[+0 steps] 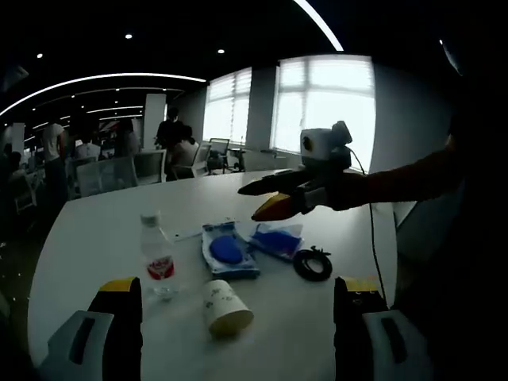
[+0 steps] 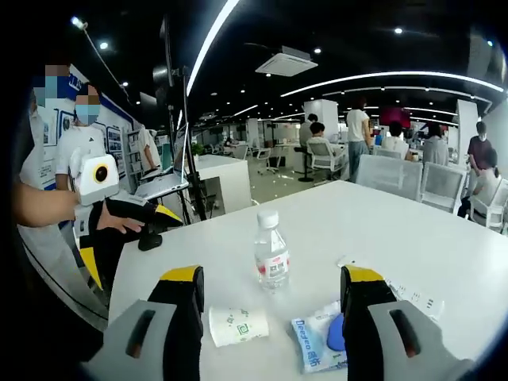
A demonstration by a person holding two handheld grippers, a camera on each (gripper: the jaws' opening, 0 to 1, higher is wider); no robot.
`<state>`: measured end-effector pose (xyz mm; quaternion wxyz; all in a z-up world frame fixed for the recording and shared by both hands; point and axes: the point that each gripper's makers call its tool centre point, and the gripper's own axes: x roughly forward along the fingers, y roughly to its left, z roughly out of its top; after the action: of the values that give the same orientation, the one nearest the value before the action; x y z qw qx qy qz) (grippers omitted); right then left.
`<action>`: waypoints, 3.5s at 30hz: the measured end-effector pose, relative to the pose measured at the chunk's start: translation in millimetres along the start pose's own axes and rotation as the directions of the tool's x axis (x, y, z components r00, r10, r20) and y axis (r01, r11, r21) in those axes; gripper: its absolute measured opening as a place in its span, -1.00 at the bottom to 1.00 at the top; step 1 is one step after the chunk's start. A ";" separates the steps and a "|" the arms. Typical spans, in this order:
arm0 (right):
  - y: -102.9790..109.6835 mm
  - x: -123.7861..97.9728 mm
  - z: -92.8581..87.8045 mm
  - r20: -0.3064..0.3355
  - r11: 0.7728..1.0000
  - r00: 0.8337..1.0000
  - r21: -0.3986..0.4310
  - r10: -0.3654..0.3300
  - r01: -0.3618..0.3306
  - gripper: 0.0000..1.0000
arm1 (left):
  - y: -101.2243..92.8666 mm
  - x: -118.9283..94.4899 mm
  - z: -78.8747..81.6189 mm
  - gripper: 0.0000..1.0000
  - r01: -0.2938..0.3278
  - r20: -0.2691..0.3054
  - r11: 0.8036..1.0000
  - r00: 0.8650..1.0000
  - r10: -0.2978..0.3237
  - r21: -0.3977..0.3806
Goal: Arrange the tabletop items into an orderly group along one side of the table until the central work area is clear of visible clutter.
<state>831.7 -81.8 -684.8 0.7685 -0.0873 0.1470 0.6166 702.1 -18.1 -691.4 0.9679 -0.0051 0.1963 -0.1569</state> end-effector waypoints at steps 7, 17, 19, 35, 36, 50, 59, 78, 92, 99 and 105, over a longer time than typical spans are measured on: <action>0.9 -37.7 -20.0 -0.006 0.998 0.998 0.017 -0.065 0.065 0.51 | -6.3 1.7 1.0 0.99 0.005 -0.001 1.000 1.000 -0.005 0.013; -3.4 -89.8 -44.4 -0.017 0.985 0.986 0.047 -0.168 0.169 0.68 | -11.1 -0.1 0.8 1.00 -0.008 0.009 1.000 1.000 0.007 0.014; -4.3 -97.6 -49.6 -0.024 0.981 0.982 0.054 -0.187 0.188 0.72 | -10.8 -0.5 0.1 1.00 -0.008 0.010 1.000 1.000 0.008 0.013; -3.5 -158.8 -95.9 -0.101 0.954 0.955 0.084 -0.280 0.289 0.92 | -21.6 -6.8 -7.9 1.00 -0.004 0.002 1.000 1.000 0.004 0.022; -4.3 -161.8 -97.5 -0.101 0.952 0.953 0.084 -0.285 0.294 0.92 | -24.0 -6.6 -8.6 1.00 -0.002 -0.001 1.000 1.000 0.002 0.022; -6.6 -186.0 -125.7 -0.183 0.937 0.937 0.135 -0.296 0.322 0.99 | -32.7 -10.6 -27.7 1.00 -0.006 -0.050 1.000 0.999 0.005 -0.004; -6.3 -191.8 -130.3 -0.191 0.932 0.933 0.145 -0.304 0.333 0.99 | -32.1 -11.7 -30.6 0.98 -0.015 -0.054 1.000 0.998 0.015 0.000; -6.2 -191.3 -127.6 -0.181 0.929 0.933 0.148 -0.311 0.338 0.98 | -29.2 -4.4 -37.4 0.86 -0.004 -0.079 1.000 0.997 0.005 0.019; -16.3 -197.5 -131.4 -0.160 0.907 0.917 0.161 -0.365 0.389 0.77 | -14.3 8.4 -57.3 0.50 0.018 -0.124 0.998 0.992 -0.010 0.066; -21.2 -202.3 -138.3 -0.168 0.897 0.907 0.163 -0.386 0.412 0.66 | -11.3 19.3 -68.0 0.30 0.026 -0.144 0.995 0.989 -0.013 0.093; -23.5 -205.4 -141.1 -0.167 0.887 0.898 0.160 -0.408 0.433 0.54 | -4.2 32.6 -70.4 0.17 0.021 -0.142 0.992 0.990 -0.003 0.123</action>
<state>797.6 -320.9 -750.3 0.8776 -0.0817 0.2328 0.4111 702.4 -28.4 -768.4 0.9490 0.0650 0.2544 -0.1746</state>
